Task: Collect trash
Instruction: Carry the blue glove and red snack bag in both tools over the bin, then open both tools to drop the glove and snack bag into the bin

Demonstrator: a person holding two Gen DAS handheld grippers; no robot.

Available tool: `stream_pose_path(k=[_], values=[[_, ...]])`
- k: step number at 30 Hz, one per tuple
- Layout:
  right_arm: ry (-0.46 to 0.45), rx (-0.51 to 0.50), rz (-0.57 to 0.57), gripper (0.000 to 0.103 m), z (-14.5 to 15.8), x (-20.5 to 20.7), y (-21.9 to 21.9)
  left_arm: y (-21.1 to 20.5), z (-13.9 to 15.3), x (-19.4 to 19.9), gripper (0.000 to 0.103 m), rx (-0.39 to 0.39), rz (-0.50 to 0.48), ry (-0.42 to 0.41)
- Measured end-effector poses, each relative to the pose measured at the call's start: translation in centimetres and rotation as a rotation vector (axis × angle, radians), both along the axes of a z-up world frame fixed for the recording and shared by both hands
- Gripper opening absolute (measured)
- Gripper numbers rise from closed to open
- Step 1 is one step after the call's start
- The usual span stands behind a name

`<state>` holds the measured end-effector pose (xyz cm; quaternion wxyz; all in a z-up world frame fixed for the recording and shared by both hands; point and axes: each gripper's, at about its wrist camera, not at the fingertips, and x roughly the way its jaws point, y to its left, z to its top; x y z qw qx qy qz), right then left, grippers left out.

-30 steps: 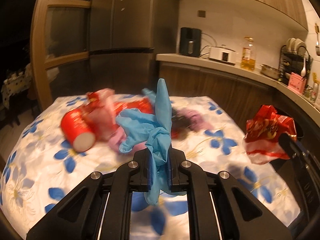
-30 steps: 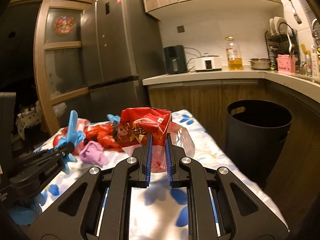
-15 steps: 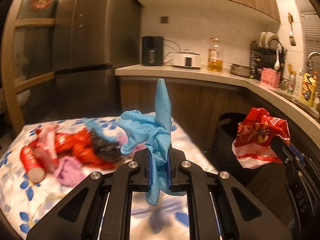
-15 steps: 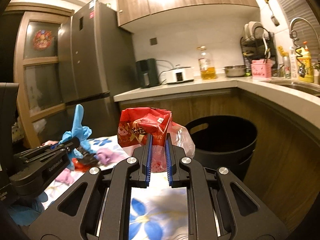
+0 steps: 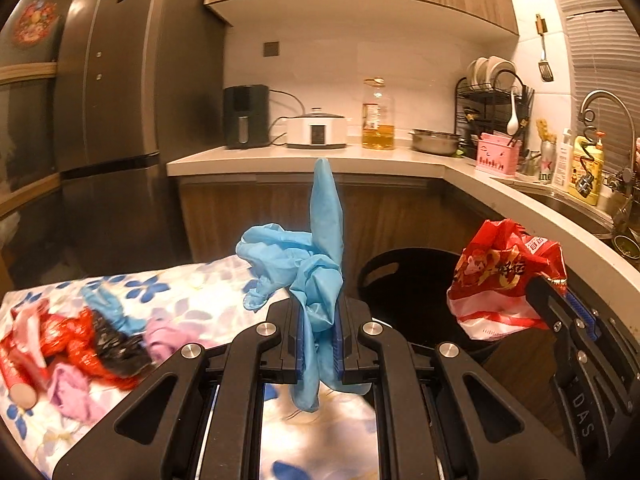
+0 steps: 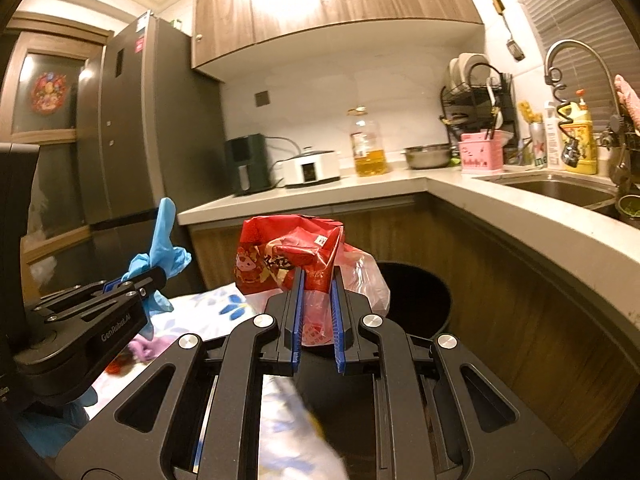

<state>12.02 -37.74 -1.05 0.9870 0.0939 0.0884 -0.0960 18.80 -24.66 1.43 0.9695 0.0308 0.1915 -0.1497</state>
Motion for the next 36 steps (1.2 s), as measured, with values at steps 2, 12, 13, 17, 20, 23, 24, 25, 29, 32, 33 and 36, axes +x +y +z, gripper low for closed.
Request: stream_pose_path(k=[2,12,13,17,20,23,24,25,29,32,33,36], values=[[0.0,-0.003,-0.022,0.012,0.1,0.5,-1.0,-0.9,-0.1,0.6,0.011,0.0,-0.017,0.002],[0.015,-0.013,-0.06,0.012,0.1,3.0,-4.3,-5.2,-0.7,3.2,0.011,0.002,-0.115,0.017],[0.019,-0.016,-0.061,0.012,0.1,3.3,-4.5,-5.6,-0.8,3.4,0.011,0.005,-0.123,0.02],[0.029,-0.017,-0.062,0.012,0.0,4.3,-5.3,-6.6,-1.4,4.6,0.011,-0.011,-0.149,0.042],[0.036,-0.018,-0.056,0.013,-0.1,5.0,-5.7,-7.1,-1.9,5.3,0.011,-0.014,-0.153,0.056],[0.042,-0.021,-0.051,0.013,-0.3,5.7,-5.9,-7.4,-2.2,5.8,0.012,-0.016,-0.168,0.064],[0.045,-0.021,-0.051,0.013,-0.3,5.8,-6.0,-7.6,-2.3,5.9,0.012,-0.01,-0.171,0.063],[0.046,-0.019,-0.05,0.014,-0.3,6.0,-6.2,-7.9,-2.3,6.0,0.012,-0.002,-0.176,0.059],[0.046,-0.015,-0.046,0.014,-0.4,6.4,-6.5,-8.2,-2.4,6.2,0.013,-0.001,-0.198,0.047],[0.051,-0.013,-0.041,0.014,-0.5,6.8,-6.8,-8.4,-2.3,6.3,0.013,-0.001,-0.216,0.036],[0.057,-0.013,-0.039,0.015,-0.6,6.9,-6.9,-8.4,-2.4,6.3,0.014,-0.001,-0.222,0.032],[0.075,-0.011,-0.039,0.016,-0.9,7.3,-7.0,-8.5,-2.5,6.4,0.021,0.008,-0.222,0.023]])
